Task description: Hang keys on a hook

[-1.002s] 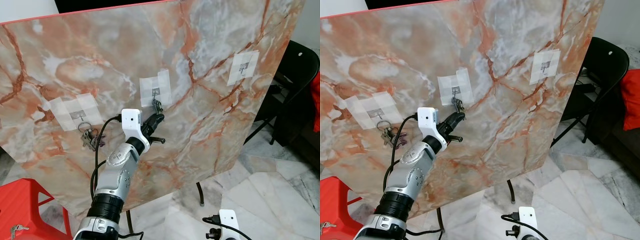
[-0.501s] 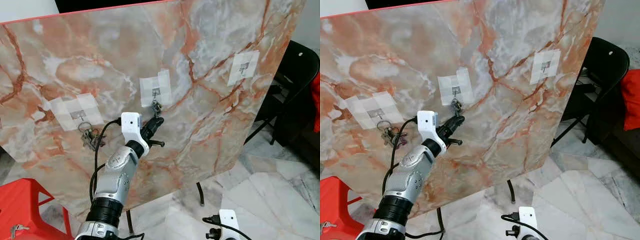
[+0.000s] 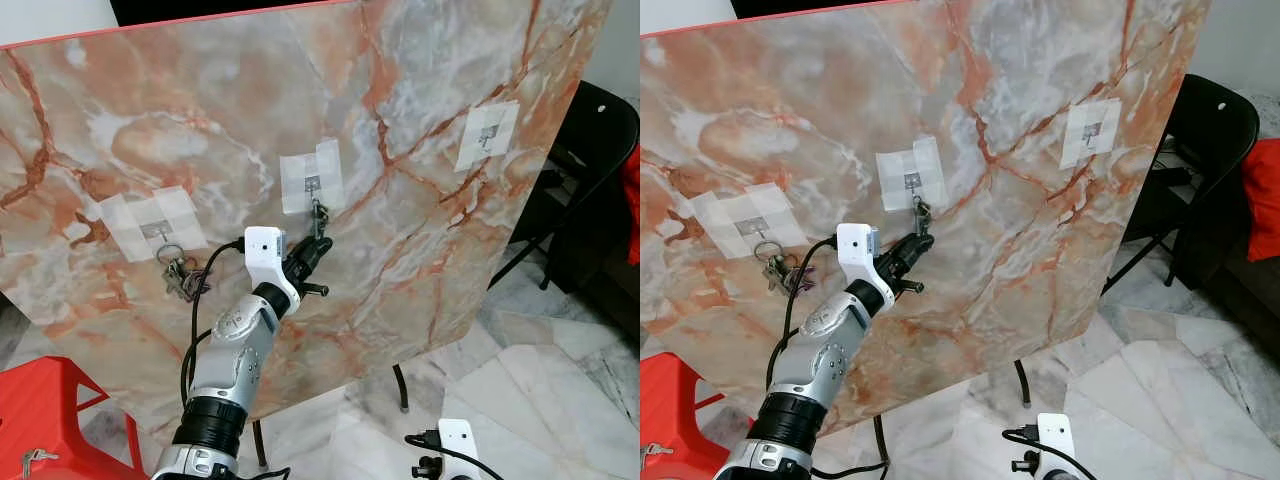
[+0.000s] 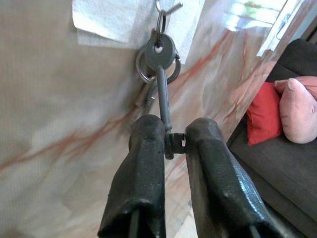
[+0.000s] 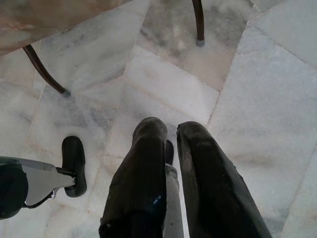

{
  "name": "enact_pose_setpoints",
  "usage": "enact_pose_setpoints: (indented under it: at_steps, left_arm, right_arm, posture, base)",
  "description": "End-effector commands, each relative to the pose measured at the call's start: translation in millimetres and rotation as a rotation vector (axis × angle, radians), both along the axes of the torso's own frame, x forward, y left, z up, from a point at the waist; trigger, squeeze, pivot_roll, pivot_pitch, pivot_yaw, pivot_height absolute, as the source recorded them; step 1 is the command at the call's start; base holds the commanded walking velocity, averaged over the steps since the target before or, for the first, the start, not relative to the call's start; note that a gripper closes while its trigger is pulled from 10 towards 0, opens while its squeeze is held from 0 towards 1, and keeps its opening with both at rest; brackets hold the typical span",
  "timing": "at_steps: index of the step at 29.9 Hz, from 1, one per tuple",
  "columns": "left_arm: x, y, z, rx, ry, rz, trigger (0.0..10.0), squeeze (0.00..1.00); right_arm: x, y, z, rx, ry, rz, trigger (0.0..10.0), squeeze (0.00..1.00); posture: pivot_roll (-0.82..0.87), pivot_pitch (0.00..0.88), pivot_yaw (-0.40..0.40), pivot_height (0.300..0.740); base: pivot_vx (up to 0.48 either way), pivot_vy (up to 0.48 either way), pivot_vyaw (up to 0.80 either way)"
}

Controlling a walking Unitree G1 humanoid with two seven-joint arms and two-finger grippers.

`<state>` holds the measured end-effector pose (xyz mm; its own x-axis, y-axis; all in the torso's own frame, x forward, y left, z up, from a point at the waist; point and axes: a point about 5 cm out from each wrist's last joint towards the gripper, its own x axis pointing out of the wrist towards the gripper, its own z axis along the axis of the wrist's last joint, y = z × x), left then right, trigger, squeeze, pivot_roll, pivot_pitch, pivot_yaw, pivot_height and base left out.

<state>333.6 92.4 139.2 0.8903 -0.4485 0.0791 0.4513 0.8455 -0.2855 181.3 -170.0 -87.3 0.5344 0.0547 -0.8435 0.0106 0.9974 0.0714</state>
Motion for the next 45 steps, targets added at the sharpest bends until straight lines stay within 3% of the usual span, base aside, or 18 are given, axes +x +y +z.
enact_pose_setpoints:
  at_steps: [1,10,13,14,15,21,25,28,30,32,33,35,38,40,45]
  left_arm:
    - [-2.4,1.0,-1,0.017,-0.002,-0.019,10.0,1.0]
    - [-9.4,7.6,-13,0.111,0.007,-0.029,10.0,1.0]
    - [-13.6,19.0,-30,0.17,0.054,-0.002,10.0,1.0]
    - [-14.7,22.2,-35,0.188,0.069,0.006,10.0,0.76]
    - [-15.3,27.3,-41,0.199,0.088,0.029,10.0,0.0]
    - [-22.4,51.8,-77,0.263,0.218,0.118,10.0,0.0]
    - [-36.9,72.6,-111,0.409,0.336,0.148,10.0,0.0]
    - [-44.3,80.8,-125,0.456,0.387,0.162,10.0,0.0]
    - [-63.0,98.5,-150,0.509,0.509,0.214,10.0,0.0]
    - [-70.3,103.2,-159,0.527,0.554,0.228,10.0,0.0]
    - [-81.0,107.2,-170,0.571,0.608,0.233,10.0,0.0]
    - [-89.6,115.4,-176,0.627,0.629,0.252,10.0,0.0]
    - [-88.2,128.9,-172,0.565,0.629,0.343,10.0,0.0]
    - [-89.6,130.6,-174,0.576,0.644,0.343,10.0,0.0]
    - [-122.4,136.8,-199,0.522,0.854,0.396,10.0,0.0]
  right_arm:
    - [0.8,0.8,0,0.007,0.0,-0.009,10.0,0.0]
    - [0.6,0.9,0,0.007,0.0,-0.009,10.0,0.0]
    - [0.6,0.6,0,0.003,0.0,-0.006,10.0,0.0]
    - [0.6,0.5,0,0.001,-0.001,-0.004,10.0,0.0]
    - [0.5,0.5,0,0.0,0.0,-0.008,10.0,0.0]
    - [0.1,1.1,0,0.001,0.001,-0.017,10.0,0.0]
    - [-0.1,1.3,0,0.001,0.002,-0.022,10.0,0.0]
    - [-0.2,1.6,0,0.002,0.002,-0.024,10.0,0.0]
    - [-0.4,1.8,0,0.003,0.002,-0.03,10.0,0.0]
    - [-0.4,1.7,0,0.002,0.001,-0.031,10.0,0.0]
    - [-0.5,1.5,-1,0.001,0.002,-0.03,10.0,0.0]
    - [-0.9,1.8,-1,-0.001,0.004,-0.029,10.0,0.0]
    - [-1.7,2.0,-1,0.002,0.001,-0.046,10.0,0.0]
    - [-1.6,1.8,-1,0.001,0.002,-0.048,10.0,0.0]
    - [-1.9,2.7,-1,-0.001,0.009,-0.063,10.0,0.0]
  posture:
    - [0.0,0.0,-0.011,0.74]
    - [0.0,0.0,-0.008,0.74]
    - [0.01,0.0,-0.01,0.74]
    - [0.01,0.0,-0.01,0.74]
    - [0.01,0.0,-0.009,0.74]
    - [0.0,0.0,-0.005,0.74]
    - [0.01,0.0,-0.004,0.74]
    - [0.0,0.0,-0.004,0.74]
    - [0.0,0.0,0.0,0.74]
    - [0.0,0.0,0.0,0.74]
    - [0.01,0.0,0.0,0.74]
    - [0.0,0.0,0.004,0.74]
    - [-0.01,0.0,0.013,0.74]
    - [0.01,0.0,0.009,0.74]
    - [-0.01,0.0,0.011,0.74]
  base:
    - [0.0,0.0,0.0]
    - [0.0,0.0,0.0]
    - [0.0,0.0,0.0]
    - [0.0,0.0,0.0]
    - [0.0,0.0,0.0]
    - [0.0,0.0,0.0]
    - [0.0,0.0,0.0]
    - [0.0,0.0,0.0]
    - [0.0,0.0,0.0]
    - [0.0,0.0,0.0]
    - [0.0,0.0,0.0]
    - [0.0,0.0,0.0]
    - [0.0,0.0,0.0]
    - [0.0,0.0,0.0]
    - [0.0,0.0,0.0]
